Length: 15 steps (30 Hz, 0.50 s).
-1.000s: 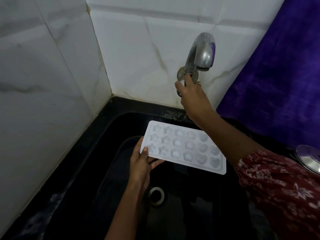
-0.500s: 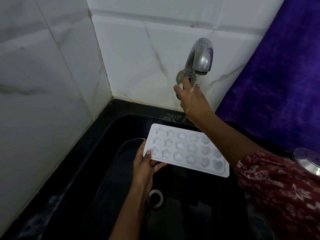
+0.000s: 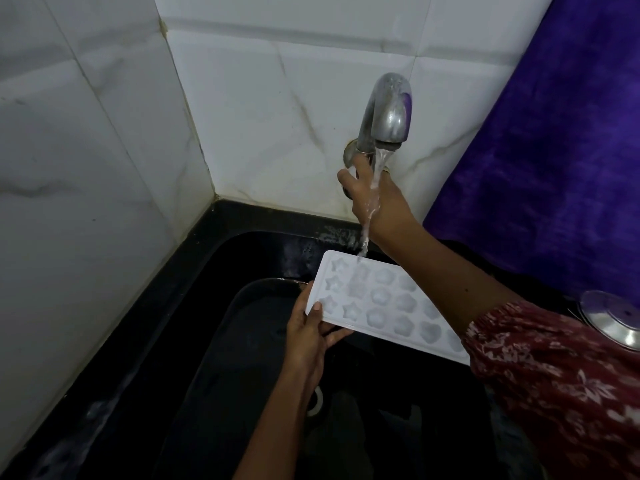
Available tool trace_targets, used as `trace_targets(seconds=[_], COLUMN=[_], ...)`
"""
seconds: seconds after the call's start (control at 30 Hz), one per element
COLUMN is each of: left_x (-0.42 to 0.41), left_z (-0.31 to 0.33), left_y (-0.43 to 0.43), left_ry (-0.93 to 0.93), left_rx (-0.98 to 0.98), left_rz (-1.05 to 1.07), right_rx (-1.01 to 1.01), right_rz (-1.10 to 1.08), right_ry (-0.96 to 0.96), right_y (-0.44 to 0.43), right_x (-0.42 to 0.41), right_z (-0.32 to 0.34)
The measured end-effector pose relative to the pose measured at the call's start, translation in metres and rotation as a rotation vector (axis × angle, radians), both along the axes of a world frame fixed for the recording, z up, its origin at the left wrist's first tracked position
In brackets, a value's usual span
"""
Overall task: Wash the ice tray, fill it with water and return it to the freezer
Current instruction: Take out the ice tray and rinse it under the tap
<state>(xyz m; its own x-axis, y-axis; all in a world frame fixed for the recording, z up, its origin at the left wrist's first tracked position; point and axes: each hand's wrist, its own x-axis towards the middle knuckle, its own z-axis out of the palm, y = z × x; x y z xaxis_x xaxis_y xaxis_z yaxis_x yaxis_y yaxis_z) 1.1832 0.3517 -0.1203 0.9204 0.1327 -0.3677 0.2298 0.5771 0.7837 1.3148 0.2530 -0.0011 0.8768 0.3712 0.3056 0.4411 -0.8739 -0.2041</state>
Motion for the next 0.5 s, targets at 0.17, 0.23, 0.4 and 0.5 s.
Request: trace_targets(seconds=[0.17, 0.23, 0.4, 0.5], left_x=[0.011, 0.014, 0.014, 0.009], left_z=[0.001, 0.001, -0.001, -0.002], left_y=[-0.014, -0.015, 0.005, 0.028], left_ry=[0.016, 0.02, 0.0, -0.02], left_rx=[-0.044, -0.062, -0.044, -0.027], left_rz=[-0.007, 0.017, 0.141, 0.241], right_rx=[0.005, -0.002, -0.073, -0.038], right_rz=[-0.028, -0.022, -0.103, -0.113], right_ry=[0.011, -0.002, -0.055, -0.147], right_y=[0.003, 0.003, -0.001, -0.007], right_x=[0.004, 0.001, -0.007, -0.022], right_z=[0.006, 0.008, -0.008, -0.043])
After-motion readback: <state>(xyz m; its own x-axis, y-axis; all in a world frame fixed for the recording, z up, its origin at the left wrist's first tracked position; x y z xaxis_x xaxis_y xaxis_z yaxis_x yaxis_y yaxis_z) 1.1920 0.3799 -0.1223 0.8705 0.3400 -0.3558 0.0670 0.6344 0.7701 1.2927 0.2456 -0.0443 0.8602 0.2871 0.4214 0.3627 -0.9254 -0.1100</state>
